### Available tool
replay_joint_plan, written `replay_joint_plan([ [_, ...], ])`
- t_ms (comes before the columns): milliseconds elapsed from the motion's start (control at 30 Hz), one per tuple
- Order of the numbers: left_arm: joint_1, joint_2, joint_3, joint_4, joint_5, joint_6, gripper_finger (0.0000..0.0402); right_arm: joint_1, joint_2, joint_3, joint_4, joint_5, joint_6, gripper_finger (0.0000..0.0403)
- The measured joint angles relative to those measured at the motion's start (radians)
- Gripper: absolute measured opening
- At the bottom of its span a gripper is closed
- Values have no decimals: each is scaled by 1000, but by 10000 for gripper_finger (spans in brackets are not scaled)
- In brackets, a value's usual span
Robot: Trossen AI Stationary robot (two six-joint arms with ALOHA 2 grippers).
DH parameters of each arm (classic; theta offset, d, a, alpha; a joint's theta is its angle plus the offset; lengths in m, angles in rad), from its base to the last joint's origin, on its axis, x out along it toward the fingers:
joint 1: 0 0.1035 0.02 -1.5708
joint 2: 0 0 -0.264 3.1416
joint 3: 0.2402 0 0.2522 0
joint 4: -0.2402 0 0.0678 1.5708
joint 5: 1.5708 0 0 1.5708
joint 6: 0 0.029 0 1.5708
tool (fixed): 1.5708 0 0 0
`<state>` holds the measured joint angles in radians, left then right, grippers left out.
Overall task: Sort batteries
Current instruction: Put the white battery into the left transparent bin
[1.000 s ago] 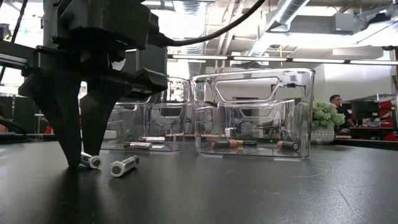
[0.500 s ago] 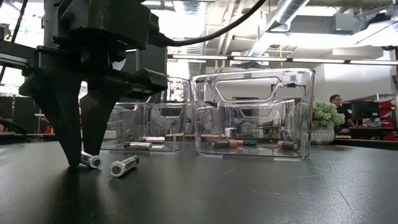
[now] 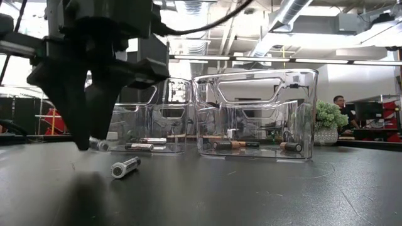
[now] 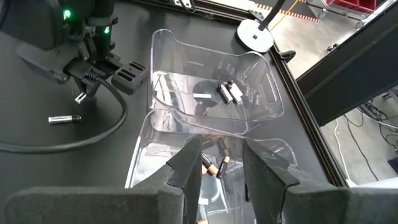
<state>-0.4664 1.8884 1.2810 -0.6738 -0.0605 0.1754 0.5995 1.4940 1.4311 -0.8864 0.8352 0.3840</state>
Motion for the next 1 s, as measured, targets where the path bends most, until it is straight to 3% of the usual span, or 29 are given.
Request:
replay_joint_plan([
  [267, 0, -87, 1, -26, -65, 1, 35, 0, 0, 0, 0, 0, 0, 132],
  [633, 56, -247, 1, -79, -272, -4, 35, 0, 0, 0, 0, 0, -3, 132],
  [1000, 211, -318, -2, -102, -295, 7, 35, 0, 0, 0, 0, 0, -3, 132],
])
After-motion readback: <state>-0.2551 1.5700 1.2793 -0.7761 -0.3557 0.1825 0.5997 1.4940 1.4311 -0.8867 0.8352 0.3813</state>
